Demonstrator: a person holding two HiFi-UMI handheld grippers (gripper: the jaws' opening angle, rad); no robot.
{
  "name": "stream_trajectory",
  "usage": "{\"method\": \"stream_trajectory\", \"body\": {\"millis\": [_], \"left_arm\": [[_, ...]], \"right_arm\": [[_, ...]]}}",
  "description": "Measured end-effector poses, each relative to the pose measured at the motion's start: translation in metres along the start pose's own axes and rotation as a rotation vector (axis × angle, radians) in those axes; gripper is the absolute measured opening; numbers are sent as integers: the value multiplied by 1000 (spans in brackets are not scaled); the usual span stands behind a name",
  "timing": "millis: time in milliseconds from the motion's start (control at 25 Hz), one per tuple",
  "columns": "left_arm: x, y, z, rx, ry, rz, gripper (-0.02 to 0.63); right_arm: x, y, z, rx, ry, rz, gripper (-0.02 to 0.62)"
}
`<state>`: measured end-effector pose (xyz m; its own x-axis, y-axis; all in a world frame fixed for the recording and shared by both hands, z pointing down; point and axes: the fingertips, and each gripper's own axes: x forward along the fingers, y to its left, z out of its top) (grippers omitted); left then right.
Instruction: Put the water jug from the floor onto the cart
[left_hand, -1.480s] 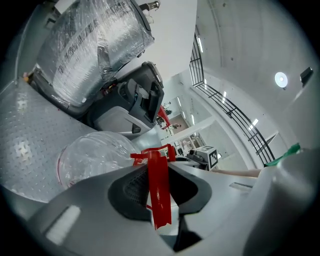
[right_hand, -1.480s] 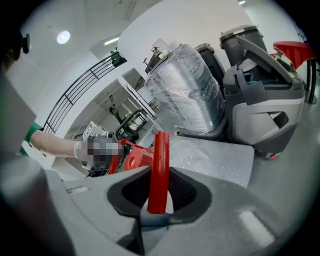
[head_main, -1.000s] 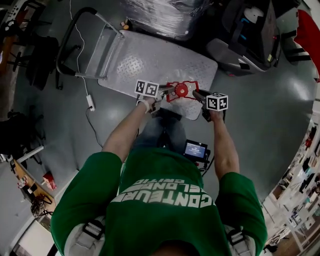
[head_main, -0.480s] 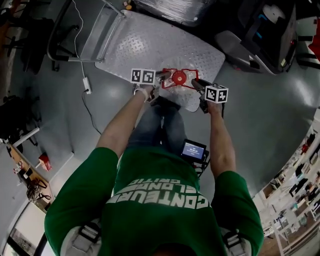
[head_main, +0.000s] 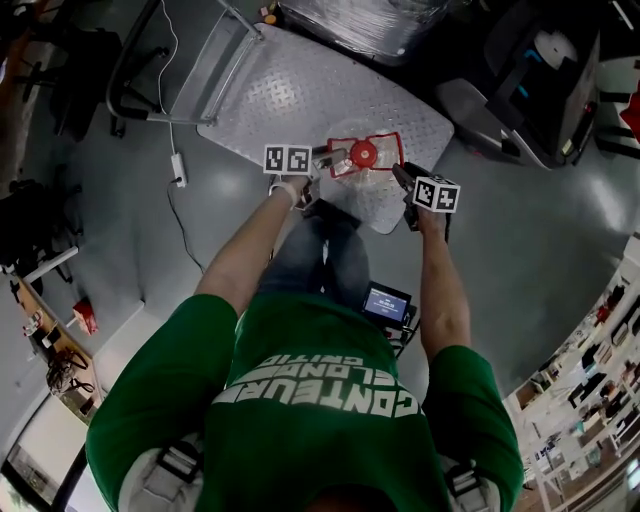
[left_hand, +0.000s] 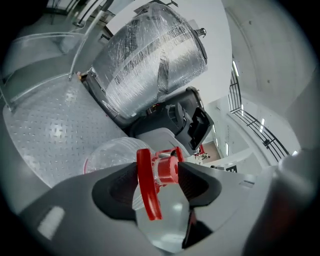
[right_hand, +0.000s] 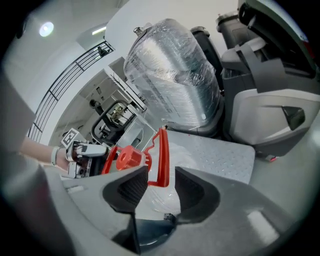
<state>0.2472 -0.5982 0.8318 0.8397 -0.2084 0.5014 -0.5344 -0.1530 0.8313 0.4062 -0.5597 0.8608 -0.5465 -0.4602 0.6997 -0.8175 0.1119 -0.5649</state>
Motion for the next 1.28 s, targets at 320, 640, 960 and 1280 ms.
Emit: {"method": "stream_trajectory", "body": {"millis": [320, 640, 960, 1280], "left_arm": [[-57, -6, 6, 12, -53, -20, 210], [-131, -63, 47, -12, -309, -200, 79], [-183, -129, 43, 186, -339, -289, 6], [-186, -193, 27, 440, -204, -381, 8]], "right_arm": [[-73, -5, 17, -61, -77, -146, 166], [-199, 14, 61, -142, -337, -301, 101], [-294, 94, 65, -248, -503, -367, -6], [-313, 167, 46, -312, -559, -377, -6]]}}
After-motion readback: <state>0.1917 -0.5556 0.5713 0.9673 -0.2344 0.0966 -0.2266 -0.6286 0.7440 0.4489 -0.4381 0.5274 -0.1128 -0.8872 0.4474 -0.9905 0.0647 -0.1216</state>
